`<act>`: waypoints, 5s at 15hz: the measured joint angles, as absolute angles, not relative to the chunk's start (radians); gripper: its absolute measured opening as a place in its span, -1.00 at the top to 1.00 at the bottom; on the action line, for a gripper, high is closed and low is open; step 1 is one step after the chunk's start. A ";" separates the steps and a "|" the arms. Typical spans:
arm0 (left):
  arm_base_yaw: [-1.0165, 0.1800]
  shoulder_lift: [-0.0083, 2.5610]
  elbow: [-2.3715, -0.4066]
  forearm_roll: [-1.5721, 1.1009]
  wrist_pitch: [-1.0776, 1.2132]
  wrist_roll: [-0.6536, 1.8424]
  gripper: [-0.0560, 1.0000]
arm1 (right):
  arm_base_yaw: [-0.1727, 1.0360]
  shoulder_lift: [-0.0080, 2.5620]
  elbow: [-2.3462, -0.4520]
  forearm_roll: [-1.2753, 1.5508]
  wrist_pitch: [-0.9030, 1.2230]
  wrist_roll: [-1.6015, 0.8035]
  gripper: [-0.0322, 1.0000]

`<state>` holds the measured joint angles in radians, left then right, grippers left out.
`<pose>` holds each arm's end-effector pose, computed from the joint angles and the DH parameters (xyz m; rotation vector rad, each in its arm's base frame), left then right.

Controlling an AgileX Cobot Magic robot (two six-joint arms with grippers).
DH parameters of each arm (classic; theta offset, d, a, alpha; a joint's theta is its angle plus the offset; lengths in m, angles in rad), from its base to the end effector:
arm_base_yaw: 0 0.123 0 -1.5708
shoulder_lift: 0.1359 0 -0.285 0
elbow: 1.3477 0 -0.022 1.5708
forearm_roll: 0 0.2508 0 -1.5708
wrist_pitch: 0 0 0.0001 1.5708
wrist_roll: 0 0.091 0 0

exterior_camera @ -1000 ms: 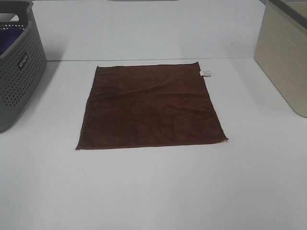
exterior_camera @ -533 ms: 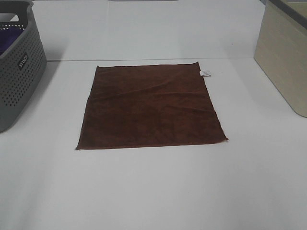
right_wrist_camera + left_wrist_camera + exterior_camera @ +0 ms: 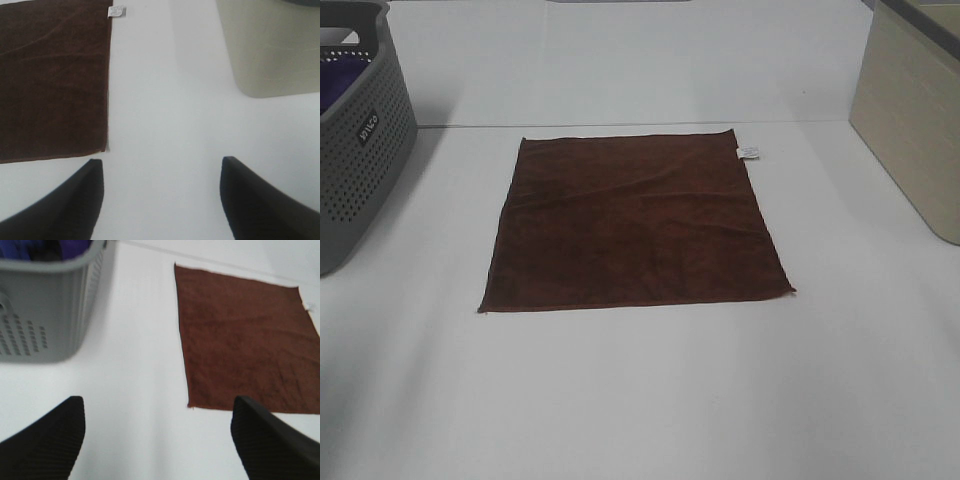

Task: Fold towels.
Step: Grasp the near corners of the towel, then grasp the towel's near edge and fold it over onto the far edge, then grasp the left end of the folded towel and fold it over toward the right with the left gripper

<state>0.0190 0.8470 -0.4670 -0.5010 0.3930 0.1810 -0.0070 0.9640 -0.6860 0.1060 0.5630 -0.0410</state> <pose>0.1603 -0.0137 0.2552 -0.2367 2.2097 -0.3529 0.1875 0.0038 0.2889 0.0362 2.3219 0.0866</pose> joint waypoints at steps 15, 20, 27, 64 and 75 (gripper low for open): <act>0.019 1.913 -0.871 -1.215 0.538 0.843 -0.55 | -0.132 1.962 -1.179 0.706 0.836 -0.519 -0.30; -0.048 2.060 -1.009 -1.251 0.612 0.846 -0.54 | -0.136 2.155 -1.283 0.756 0.906 -0.592 -0.31; -0.149 2.115 -1.052 -1.311 0.606 0.846 -0.23 | 0.020 2.211 -1.306 0.816 0.928 -0.609 -0.23; -0.160 2.265 -1.579 -0.814 0.701 0.374 0.88 | 0.052 2.342 -1.733 0.683 0.881 -0.380 0.94; -0.160 2.267 -1.590 -0.711 0.654 0.351 -0.74 | 0.051 2.277 -1.734 0.610 0.844 -0.354 -0.57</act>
<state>-0.1600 2.2670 -1.5900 -0.7110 0.6540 0.3510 0.0510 2.2770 -1.7340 0.6100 0.8440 -0.3540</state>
